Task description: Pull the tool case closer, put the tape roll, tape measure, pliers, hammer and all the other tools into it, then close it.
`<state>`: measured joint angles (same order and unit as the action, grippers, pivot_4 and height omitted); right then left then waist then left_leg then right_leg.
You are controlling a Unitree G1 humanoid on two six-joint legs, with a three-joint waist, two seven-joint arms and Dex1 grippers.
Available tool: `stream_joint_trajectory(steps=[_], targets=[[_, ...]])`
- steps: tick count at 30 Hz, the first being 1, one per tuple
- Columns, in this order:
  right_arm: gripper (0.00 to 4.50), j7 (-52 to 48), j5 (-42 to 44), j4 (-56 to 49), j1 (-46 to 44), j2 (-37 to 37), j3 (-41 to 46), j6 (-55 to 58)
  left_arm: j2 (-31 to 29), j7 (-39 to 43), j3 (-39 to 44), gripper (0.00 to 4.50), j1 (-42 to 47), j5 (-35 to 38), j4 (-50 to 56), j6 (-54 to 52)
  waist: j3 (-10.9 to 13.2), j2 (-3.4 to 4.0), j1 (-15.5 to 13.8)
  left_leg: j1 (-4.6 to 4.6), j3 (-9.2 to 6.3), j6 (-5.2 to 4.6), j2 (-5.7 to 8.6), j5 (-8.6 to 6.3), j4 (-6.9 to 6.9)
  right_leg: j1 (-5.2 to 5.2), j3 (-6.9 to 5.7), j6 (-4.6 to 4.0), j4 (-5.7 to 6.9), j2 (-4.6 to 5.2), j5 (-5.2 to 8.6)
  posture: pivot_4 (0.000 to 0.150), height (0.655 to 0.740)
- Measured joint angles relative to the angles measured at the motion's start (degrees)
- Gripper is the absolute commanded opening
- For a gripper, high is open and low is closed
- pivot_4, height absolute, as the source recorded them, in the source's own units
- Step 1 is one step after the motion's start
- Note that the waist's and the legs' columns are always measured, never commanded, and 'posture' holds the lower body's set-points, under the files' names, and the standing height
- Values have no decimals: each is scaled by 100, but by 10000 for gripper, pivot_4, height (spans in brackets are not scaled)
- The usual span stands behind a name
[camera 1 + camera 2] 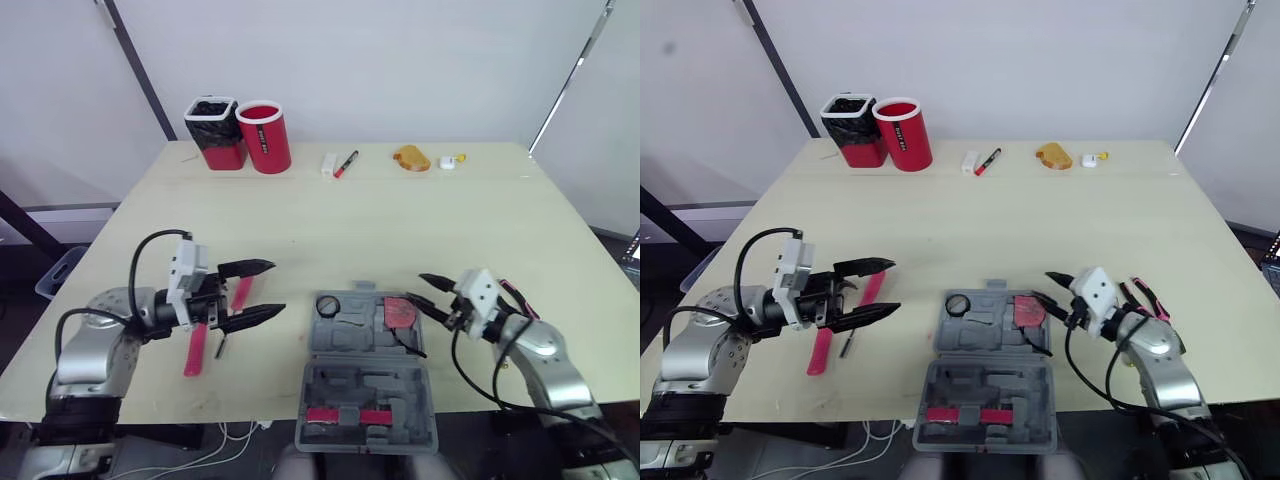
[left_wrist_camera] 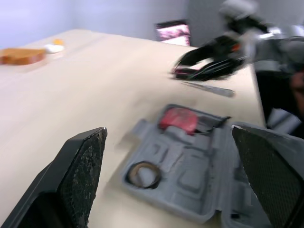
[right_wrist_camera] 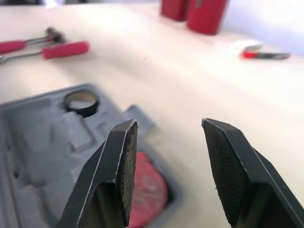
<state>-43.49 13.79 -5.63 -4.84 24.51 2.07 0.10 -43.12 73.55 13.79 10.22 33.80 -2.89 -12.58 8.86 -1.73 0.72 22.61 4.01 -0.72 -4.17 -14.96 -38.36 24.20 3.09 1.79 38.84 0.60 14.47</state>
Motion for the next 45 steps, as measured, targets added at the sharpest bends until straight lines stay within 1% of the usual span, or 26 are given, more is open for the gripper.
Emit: stream_joint_trajectory(steps=[2,5,10,11,13,14,15,20,24,27,31,33,36,38,40,45], targets=[[22853,90,161,-181,347,95,368,20,53,-178,201,45000,-147,3,-126,10,0,0,-14,5,0,0,1,0,0,2,-2,0,-3,4,0,1500,7400],[22853,173,503,-401,1169,296,1198,43,182,-599,615,45000,-361,-51,-539,172,0,0,-18,4,1,0,4,0,-1,1,-2,1,-4,7,0,1500,7400],[22853,285,932,-647,2213,242,2101,-34,213,-916,999,45000,-652,-242,-1143,574,0,0,28,-10,7,0,2,0,0,-1,2,-1,2,7,9,1500,7400],[28189,329,1011,-709,2401,186,2284,-51,211,-948,1076,45000,-744,-279,-1249,639,0,0,34,-12,8,0,1,0,0,-1,3,7,2,6,16,1500,7400],[35753,397,1187,-791,2733,70,2580,-71,211,-1004,1175,45000,-917,-325,-1448,756,-1,0,29,-17,8,0,0,0,0,-6,2,5,2,8,19,1500,7400],[40980,413,1257,-819,2903,2,2693,-90,212,-1018,1228,45000,-997,-333,-1558,808,-1,-1,26,-17,8,0,-2,0,0,-5,1,1,1,10,22,1500,7400],[44805,423,1312,-823,3048,-69,2795,-135,211,-1029,1287,45000,-1074,-344,-1661,849,-1,-1,24,-17,9,1,-2,0,0,-5,1,0,1,11,23,1500,7400],[44805,270,1523,-881,3999,-494,3087,-429,203,-1135,1543,45000,-1526,-449,-2146,1082,-3,0,11,-16,10,1,-8,-1,9,-4,-5,-2,-4,25,25,1500,7400],[44805,237,1574,-665,4269,-645,3236,-600,170,-1130,1656,45000,-1747,-562,-2620,1348,-7,-7,22,-19,7,3,-12,-2,8,1,-4,1,-3,46,26,1500,7400],[44805,173,1638,-509,4386,-714,3257,-729,5,-1119,1793,45000,-1783,-566,-3010,1557,-14,-15,14,-21,-8,18,-14,-11,9,7,-17,1,-4,88,27,1500,7400],[44805,134,1647,-334,4409,-732,3263,-795,-46,-1059,1835,45000,-1791,-566,-3182,1689,-17,-15,4,-18,-2,20,-9,-12,17,9,-61,0,-12,139,26,1500,7400],[44805,135,1603,-286,4422,-715,3262,-796,-46,-1028,1834,45000,-1770,-566,-3211,1698,-18,-16,5,-16,-1,19,-8,-12,19,10,-66,-13,-16,141,18,1500,7400],[44805,129,1580,-307,4353,-517,3260,-782,-63,-1026,1819,45000,-1565,-567,-3212,1697,-21,-21,2,-12,-2,17,-7,-11,19,14,-70,-19,-14,140,14,1500,7400],[44805,129,1588,-327,4154,-289,3258,-689,-144,-947,1721,45000,-1345,-569,-3181,1697,-23,-25,3,-12,4,13,-6,-8,19,13,-73,-20,-12,136,13,1500,7400],[44805,156,1590,-374,3979,-144,3242,-558,-173,-861,1644,45000,-1176,-583,-3022,1702,-23,-25,2,-11,10,4,-4,-3,19,8,-74,-20,-12,130,13,1500,7400],[44805,307,1584,-490,3499,217,2934,152,-160,-701,1012,45000,-568,-728,-2218,1703,-23,-23,-19,0,17,2,4,-2,18,7,-80,-22,-13,103,11,1500,7400]])
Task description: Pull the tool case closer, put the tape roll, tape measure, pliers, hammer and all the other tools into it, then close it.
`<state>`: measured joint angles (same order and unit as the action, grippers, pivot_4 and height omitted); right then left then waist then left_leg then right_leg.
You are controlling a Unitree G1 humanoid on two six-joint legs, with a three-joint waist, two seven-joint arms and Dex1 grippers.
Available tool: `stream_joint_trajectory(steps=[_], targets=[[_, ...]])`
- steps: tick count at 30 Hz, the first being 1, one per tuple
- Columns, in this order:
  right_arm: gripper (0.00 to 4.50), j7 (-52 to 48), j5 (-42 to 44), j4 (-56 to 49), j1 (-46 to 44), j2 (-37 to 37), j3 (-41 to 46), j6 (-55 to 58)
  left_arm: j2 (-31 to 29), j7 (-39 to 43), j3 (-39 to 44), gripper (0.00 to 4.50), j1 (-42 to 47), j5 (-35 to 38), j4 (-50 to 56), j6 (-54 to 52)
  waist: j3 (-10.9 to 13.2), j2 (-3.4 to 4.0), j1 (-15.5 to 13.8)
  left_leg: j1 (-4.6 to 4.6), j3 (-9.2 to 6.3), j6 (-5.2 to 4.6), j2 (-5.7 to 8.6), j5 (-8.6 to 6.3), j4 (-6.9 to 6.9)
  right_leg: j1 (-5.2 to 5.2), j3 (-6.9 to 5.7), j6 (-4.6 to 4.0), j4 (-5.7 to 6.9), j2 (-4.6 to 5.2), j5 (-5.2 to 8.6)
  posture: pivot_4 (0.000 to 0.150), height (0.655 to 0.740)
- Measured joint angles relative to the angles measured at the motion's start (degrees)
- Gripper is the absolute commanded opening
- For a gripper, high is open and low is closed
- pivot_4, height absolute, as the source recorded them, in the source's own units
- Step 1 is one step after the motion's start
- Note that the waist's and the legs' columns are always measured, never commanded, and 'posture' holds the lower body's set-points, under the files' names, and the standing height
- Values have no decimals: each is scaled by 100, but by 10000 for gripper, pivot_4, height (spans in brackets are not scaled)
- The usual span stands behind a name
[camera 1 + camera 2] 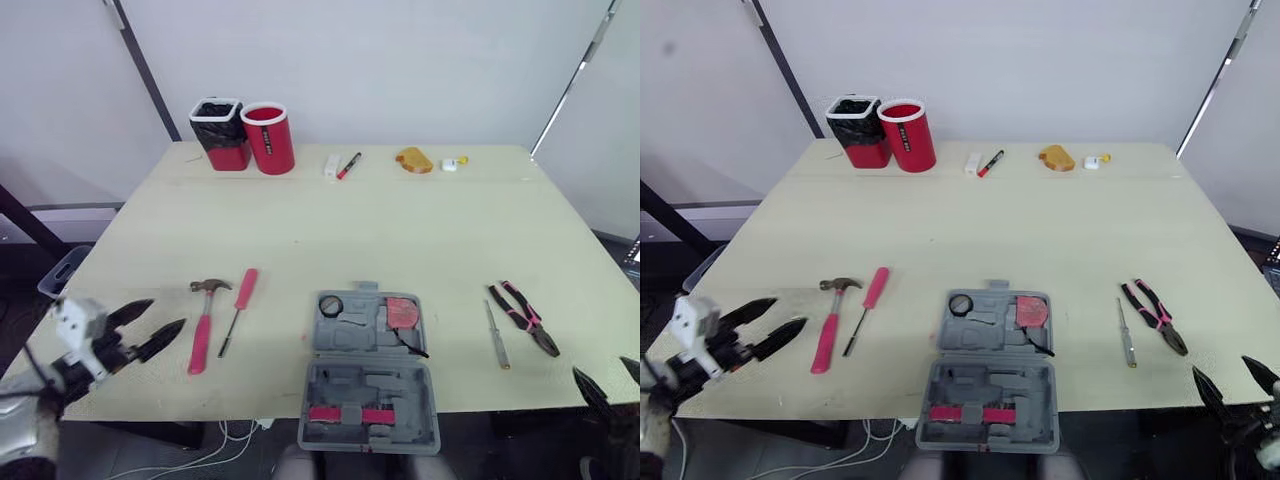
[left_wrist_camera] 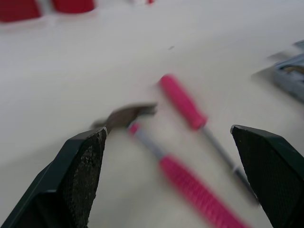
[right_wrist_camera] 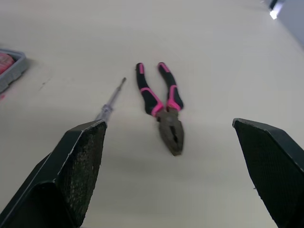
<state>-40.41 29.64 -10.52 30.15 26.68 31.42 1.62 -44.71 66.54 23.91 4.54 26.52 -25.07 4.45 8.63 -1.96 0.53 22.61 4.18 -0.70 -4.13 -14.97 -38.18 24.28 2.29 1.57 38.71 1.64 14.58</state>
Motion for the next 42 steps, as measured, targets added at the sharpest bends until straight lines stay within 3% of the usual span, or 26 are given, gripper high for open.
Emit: stream_joint_trajectory(steps=[9,24,39,41,42], targets=[[44805,-26,-226,533,-921,511,-421,621,-2,556,-908,45000,729,161,1393,-651,2,3,36,2,-3,-2,16,1,-4,-1,14,19,-1,-28,-10,1500,7400],[44805,-389,-997,2589,-2671,1128,-1248,884,-90,2172,-2047,45000,1449,609,2227,-1556,11,16,38,4,-12,-3,5,1,-14,-3,36,26,3,-67,-15,1500,7400],[44805,-1281,-1460,5008,-3957,1303,-1603,-224,-350,2290,-2352,45000,1777,1078,2661,-1914,18,28,54,3,-8,-3,6,2,-17,-4,51,29,3,-74,-16,1500,7400],[40843,-1314,-1524,5132,-4002,1313,-1640,-386,-361,2291,-2376,45000,1777,1078,2658,-1914,18,28,55,2,-8,-3,6,2,-18,-5,51,29,4,-74,-16,1500,7400],[36452,-1358,-1559,5349,-4106,1311,-1661,-572,-371,2293,-2392,45000,1777,1078,2657,-1915,18,28,61,1,-7,-3,6,2,-19,-5,53,29,5,-74,-16,1500,7400]])
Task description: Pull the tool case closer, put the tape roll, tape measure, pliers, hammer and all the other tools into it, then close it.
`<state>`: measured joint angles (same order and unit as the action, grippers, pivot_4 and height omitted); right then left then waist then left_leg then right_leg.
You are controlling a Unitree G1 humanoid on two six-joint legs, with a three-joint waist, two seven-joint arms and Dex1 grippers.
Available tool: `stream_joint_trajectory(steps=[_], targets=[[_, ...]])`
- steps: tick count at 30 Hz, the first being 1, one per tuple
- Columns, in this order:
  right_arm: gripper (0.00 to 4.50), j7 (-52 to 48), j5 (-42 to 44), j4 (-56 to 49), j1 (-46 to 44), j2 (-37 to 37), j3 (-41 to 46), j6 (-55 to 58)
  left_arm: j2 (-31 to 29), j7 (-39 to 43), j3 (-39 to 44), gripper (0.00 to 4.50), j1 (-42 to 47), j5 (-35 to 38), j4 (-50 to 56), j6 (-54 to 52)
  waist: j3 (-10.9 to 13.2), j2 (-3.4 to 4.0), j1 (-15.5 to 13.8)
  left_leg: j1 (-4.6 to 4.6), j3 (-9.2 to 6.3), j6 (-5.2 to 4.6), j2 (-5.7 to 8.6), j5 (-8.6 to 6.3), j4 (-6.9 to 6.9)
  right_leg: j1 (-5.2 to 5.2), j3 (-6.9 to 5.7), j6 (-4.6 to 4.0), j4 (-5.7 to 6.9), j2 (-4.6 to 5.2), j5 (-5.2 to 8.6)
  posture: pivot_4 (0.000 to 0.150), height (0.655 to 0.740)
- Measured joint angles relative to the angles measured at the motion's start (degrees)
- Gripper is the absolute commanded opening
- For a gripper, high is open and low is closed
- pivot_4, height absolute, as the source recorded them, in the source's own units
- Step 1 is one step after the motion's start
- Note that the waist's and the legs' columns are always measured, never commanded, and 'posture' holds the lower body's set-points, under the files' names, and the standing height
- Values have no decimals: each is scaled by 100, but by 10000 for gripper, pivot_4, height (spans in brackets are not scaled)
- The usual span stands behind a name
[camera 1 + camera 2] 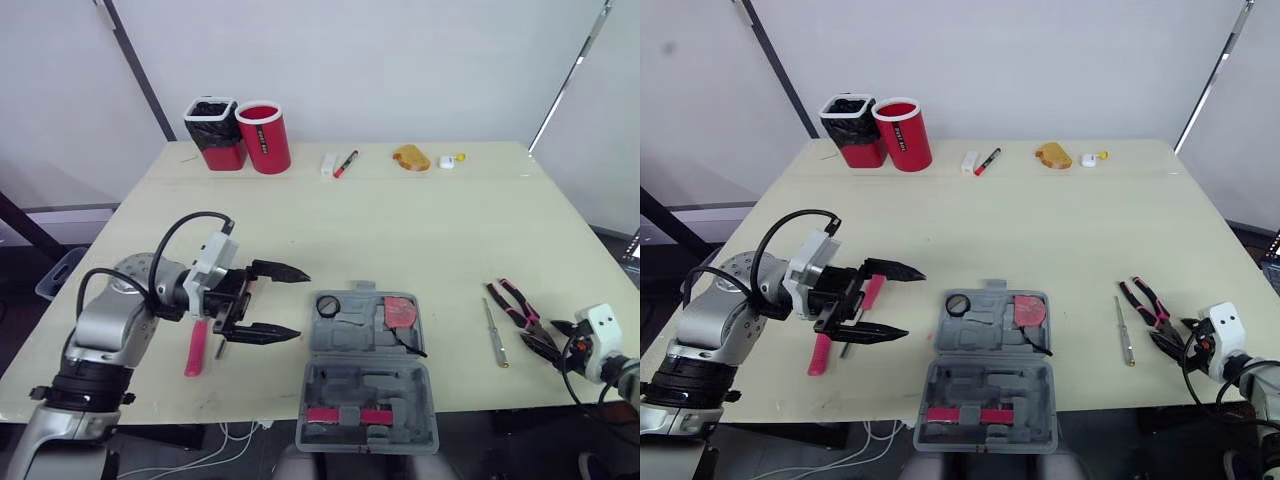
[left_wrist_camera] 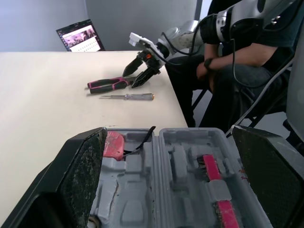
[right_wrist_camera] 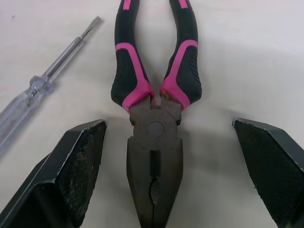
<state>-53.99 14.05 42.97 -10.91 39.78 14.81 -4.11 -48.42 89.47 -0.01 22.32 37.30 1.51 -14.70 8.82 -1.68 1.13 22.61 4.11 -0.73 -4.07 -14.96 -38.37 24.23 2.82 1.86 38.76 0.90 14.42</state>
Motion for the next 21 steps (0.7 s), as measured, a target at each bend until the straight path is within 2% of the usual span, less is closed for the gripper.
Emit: stream_joint_trajectory(steps=[1,2,3,5,6,7,13,21], targets=[[29896,-24,-5,48,-22,-1,-9,-47,-1,0,0,45000,0,-1,0,0,0,0,5,-2,-1,0,0,0,0,-1,0,0,2,-1,0,1500,7400],[28889,-40,-7,79,-34,-2,-16,-80,-1,1,0,45000,0,-1,0,0,0,0,5,-2,-1,0,0,0,0,-1,0,0,2,-1,0,1500,7400],[25951,-67,-12,118,-47,-9,-31,-150,-6,1,0,45000,0,-1,0,0,0,0,5,-3,-1,0,-1,0,0,-1,-1,-1,3,-2,0,1500,7400],[18340,-79,-11,149,-53,-34,-35,-223,-12,1,1,45000,-1,-1,0,1,0,0,5,-3,-1,0,-1,0,0,-1,0,-1,3,-3,0,1500,7400],[11772,-105,-7,177,-53,-66,-35,-309,-19,1,1,45000,-5,-2,0,3,0,0,5,-3,-1,0,-1,0,0,-1,0,-1,3,-2,0,1500,7400],[9623,-110,-4,200,-53,-76,-33,-367,-20,1,1,45000,-9,-3,0,12,0,0,4,-3,1,0,-1,0,0,-1,2,0,3,-2,0,1500,7400],[9738,50,-58,59,150,-78,-33,-707,-13,1,3,45000,-42,-10,0,105,1,1,-11,-2,-1,0,-1,0,1,-1,1,-1,3,-2,0,1500,7400],[9738,282,60,-1716,1087,96,41,-306,56,0,5,45000,-85,-32,-81,189,14,25,-24,1,5,0,-1,0,0,2,7,1,3,-1,1,1500,7400]])
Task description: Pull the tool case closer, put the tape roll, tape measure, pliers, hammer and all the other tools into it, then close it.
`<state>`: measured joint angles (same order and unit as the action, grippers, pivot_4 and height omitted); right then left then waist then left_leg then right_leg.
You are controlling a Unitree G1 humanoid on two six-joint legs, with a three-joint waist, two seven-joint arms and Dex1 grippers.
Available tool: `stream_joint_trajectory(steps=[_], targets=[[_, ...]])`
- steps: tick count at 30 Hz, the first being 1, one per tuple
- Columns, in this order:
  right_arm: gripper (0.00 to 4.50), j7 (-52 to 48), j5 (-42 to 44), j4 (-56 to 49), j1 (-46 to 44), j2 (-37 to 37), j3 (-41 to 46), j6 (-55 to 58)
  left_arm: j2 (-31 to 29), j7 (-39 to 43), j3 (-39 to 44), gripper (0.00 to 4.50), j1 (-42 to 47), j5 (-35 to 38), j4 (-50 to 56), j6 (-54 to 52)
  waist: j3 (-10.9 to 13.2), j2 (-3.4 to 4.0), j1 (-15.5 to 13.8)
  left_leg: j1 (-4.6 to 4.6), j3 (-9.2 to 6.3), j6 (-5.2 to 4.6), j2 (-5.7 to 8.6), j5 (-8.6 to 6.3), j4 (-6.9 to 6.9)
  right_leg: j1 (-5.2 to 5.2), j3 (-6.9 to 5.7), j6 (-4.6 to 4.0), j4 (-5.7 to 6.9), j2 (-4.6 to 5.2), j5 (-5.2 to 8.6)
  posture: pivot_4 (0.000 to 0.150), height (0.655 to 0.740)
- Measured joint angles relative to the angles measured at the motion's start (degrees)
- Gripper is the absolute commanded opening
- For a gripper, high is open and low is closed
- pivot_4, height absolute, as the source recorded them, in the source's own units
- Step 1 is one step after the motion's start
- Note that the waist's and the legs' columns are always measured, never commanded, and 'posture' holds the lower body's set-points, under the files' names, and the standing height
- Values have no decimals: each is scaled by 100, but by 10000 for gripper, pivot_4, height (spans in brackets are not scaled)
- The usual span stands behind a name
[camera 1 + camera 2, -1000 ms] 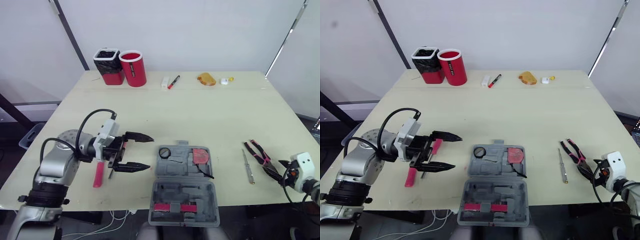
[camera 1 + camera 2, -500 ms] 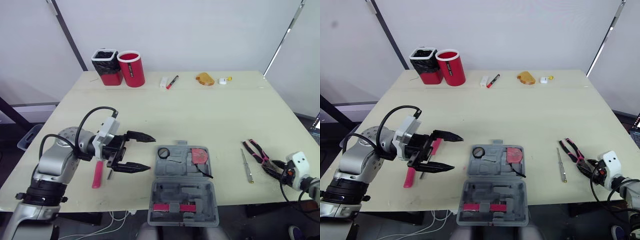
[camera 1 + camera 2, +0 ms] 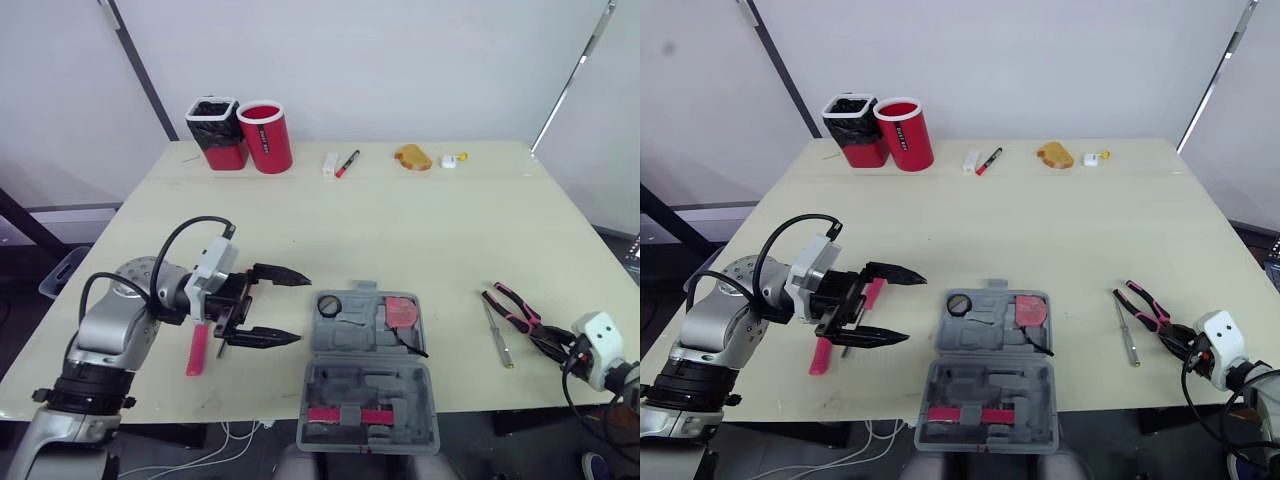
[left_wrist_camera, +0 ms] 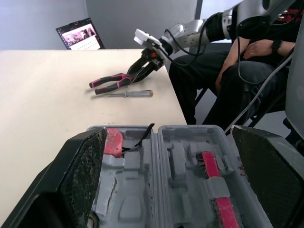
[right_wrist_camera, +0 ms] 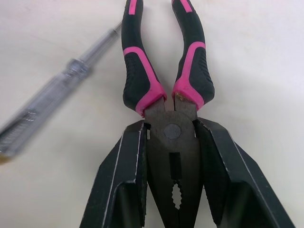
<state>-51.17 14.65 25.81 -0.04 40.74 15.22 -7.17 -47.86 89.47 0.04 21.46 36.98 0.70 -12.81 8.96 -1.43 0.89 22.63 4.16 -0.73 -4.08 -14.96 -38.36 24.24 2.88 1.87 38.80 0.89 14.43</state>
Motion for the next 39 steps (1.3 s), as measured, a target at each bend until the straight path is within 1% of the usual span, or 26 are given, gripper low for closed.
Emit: stream_joint_trajectory(steps=[1,3,5,6,7,8,9,11,13,14,18,20,23,27,28,33,39], targets=[[9738,72,131,-799,254,143,111,459,31,-6,0,45000,15,-32,-91,39,3,8,10,-2,-1,0,0,0,0,0,-1,1,3,-1,0,1500,7400],[9738,145,168,-1960,503,407,105,1129,45,-20,20,45000,39,-97,-309,83,4,11,20,-6,-7,0,-2,0,1,0,-3,6,7,-7,4,1500,7400],[9738,158,268,-2828,566,595,89,1668,59,-21,23,45000,54,-144,-438,110,4,11,11,-6,-9,0,-7,0,0,0,-5,16,7,-11,9,1500,7400],[9738,152,299,-2998,581,638,79,1800,59,-21,25,45000,56,-152,-463,120,4,11,6,-6,-9,0,-7,0,0,0,-6,17,6,-10,10,1500,7400],[9738,156,370,-3519,566,843,-73,2362,58,-20,39,45000,69,-210,-592,175,4,11,-1,-5,-7,0,-7,0,-1,1,-5,16,6,-9,9,1500,7400],[9738,139,392,-3661,557,894,-118,2478,58,-21,42,45000,78,-221,-626,186,4,11,-3,-3,-9,0,-7,0,-1,1,-7,13,5,-10,8,1500,7400],[9738,153,442,-4139,364,1075,-357,3061,57,-19,45,45000,93,-316,-756,253,5,8,0,0,-6,0,-7,0,-3,3,-5,1,4,-8,1,1500,7400],[9738,150,491,-4393,234,1136,-468,3336,53,-17,54,45000,108,-338,-823,300,4,6,-11,6,-9,0,-6,0,-4,4,-9,0,1,-8,1,1500,7400],[9738,145,522,-4784,-259,1295,-860,3901,46,-15,55,45000,173,-433,-993,385,5,4,-11,18,-7,0,-5,0,-6,16,-7,-1,2,-6,0,1500,7400],[9738,142,545,-4897,-390,1311,-973,4027,45,-14,56,45000,201,-454,-1044,419,5,2,-15,19,-8,0,-5,0,-6,16,-8,-1,2,-7,0,1500,7400],[9738,10,371,-5194,-1631,1289,-2169,4732,-9,-4,76,45000,182,-632,-1257,627,5,2,1,33,-5,0,-6,0,-2,37,-5,-3,5,-9,0,1500,7400],[9738,-37,248,-5273,-2057,1198,-2718,4973,-29,-2,78,45000,154,-685,-1359,728,5,2,-16,39,-8,0,-7,0,-1,42,-9,-6,4,-9,1,1500,7400],[9738,-66,49,-5235,-2521,988,-3279,5165,-103,0,62,45000,61,-794,-1494,904,5,2,-22,61,-5,0,-7,0,-3,59,-9,-6,0,-6,1,1500,7400],[9738,-53,-401,-5075,-3055,538,-4114,5303,-263,1,36,45000,-56,-883,-1563,1120,5,0,-18,120,-8,0,-7,1,-18,115,-13,-5,10,-6,-2,1500,7400],[9738,-52,-520,-5040,-3140,429,-4342,5368,-290,1,23,45000,-112,-886,-1569,1189,5,0,-17,122,-7,0,-7,1,-18,118,-12,-5,12,-5,-2,1500,7400],[9738,-52,-838,-4994,-3431,165,-4880,5588,-498,3,-102,45000,-317,-1017,-1645,1497,5,-1,-19,126,-6,0,-7,1,-18,121,-14,-5,11,-4,-2,1500,7400],[9738,-110,-1023,-4994,-3526,-18,-5238,5768,-524,5,-203,45000,-332,-1024,-1716,1594,4,-1,-21,126,-7,0,-7,1,-21,120,-17,-5,16,-3,-2,1500,7400]])
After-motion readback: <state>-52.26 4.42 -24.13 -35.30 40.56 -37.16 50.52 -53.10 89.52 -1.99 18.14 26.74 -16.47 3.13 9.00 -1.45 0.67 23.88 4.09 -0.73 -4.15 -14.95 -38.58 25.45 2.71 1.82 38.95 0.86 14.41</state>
